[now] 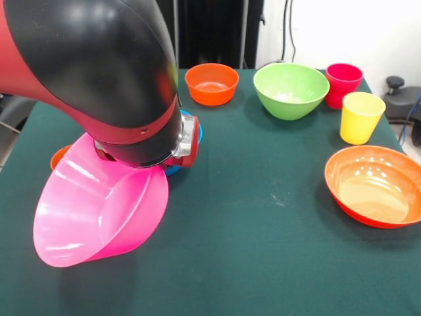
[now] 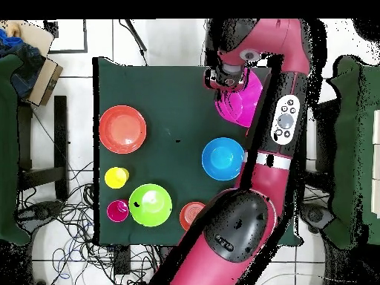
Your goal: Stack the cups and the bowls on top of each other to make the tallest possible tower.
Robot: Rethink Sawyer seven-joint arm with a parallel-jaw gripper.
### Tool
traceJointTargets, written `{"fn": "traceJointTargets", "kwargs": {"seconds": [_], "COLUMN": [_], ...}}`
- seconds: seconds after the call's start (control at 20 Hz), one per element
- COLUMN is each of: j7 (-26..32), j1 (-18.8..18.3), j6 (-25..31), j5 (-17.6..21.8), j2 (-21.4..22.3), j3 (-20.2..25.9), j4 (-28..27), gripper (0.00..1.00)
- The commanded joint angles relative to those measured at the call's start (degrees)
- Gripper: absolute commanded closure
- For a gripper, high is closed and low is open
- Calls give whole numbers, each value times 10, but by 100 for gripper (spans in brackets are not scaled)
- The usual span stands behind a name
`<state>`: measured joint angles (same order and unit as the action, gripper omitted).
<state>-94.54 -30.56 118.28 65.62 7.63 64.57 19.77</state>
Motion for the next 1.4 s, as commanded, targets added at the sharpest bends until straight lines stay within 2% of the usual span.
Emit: {"fn": "traceJointTargets", "kwargs": {"seconds": [0.05, 0.45, 1.4], "j7": [27, 48, 65], "j1": [21, 21, 35], "j6": [-55, -94, -108], "j5": [4, -9, -12], "j2": [16, 33, 36], "j3": [-47, -88, -113], "j4": [42, 76, 65], "gripper": [100, 100, 100]}}
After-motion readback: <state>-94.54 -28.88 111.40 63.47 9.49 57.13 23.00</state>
